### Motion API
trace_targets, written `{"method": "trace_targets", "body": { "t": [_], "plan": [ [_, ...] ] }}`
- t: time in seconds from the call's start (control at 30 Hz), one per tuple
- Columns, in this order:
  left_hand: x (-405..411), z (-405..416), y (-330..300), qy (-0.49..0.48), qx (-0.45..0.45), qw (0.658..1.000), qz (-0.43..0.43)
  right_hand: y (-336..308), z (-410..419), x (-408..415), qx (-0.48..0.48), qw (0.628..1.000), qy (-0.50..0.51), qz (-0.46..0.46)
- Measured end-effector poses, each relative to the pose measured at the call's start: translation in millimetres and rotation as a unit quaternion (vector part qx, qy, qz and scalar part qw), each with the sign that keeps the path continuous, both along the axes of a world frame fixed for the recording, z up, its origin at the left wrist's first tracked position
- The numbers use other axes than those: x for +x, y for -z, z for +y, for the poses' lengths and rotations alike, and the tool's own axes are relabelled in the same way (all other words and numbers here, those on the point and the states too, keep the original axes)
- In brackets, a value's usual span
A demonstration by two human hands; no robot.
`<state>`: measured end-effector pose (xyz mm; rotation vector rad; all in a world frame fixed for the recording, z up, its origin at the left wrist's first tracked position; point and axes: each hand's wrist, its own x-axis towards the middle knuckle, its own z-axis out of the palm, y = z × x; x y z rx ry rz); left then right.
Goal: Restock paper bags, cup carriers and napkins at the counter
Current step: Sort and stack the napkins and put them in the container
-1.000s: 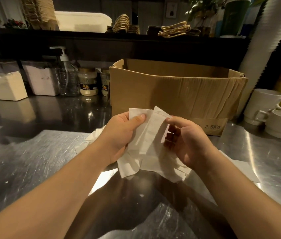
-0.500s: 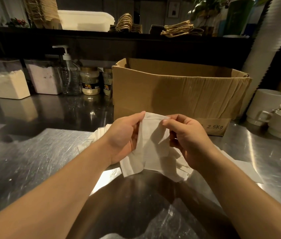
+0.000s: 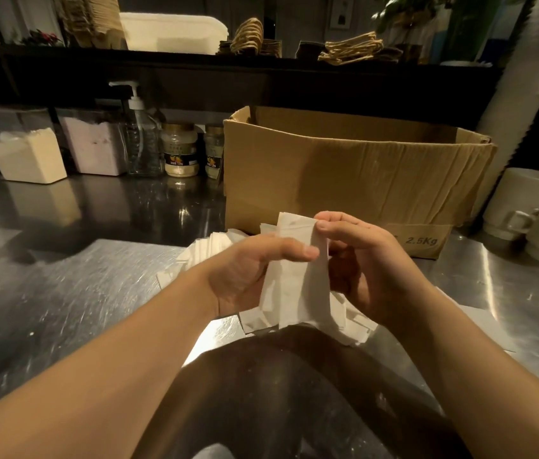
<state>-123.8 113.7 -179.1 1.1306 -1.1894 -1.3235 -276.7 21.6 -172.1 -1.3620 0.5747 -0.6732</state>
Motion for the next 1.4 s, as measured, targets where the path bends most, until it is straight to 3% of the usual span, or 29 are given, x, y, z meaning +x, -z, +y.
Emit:
{"method": "trace_targets", "body": {
  "t": [0.13,0.23,0.3,0.37,0.53,1.03,1.4],
  "plan": [
    [-2.8,-1.3,-0.3,-0.023,0.033,0.999,0.030,4.2,1.0,4.2,0.014,0.999,0.031,-0.017],
    [-2.3,-2.7,-0.1,-0.042,0.049,0.996,0.067,10.8,-0.6,7.7,-0.138,0.986,0.089,-0.003],
    [-1.5,-3.1,0.1,-0.048,0.049,0.995,0.073,13.1,-0.5,8.0,-0.277,0.955,0.107,0.018],
    [-0.7,-2.4,0.4,-0.049,0.049,0.995,0.073,12.3,0.8,6.8,-0.342,0.934,0.101,0.029],
    [-0.9,-1.9,1.5,-0.053,0.071,0.996,0.025,11.0,2.4,5.6,-0.364,0.926,0.084,0.056],
    [-0.9,-0.6,-2.6,-0.050,0.088,0.995,0.021,11.3,-1.6,4.6,-0.360,0.928,0.035,0.093],
    [-5.1,-0.7,-1.1,-0.052,0.084,0.995,0.001,18.7,-3.3,4.7,-0.350,0.932,0.063,0.068]
  ]
}}
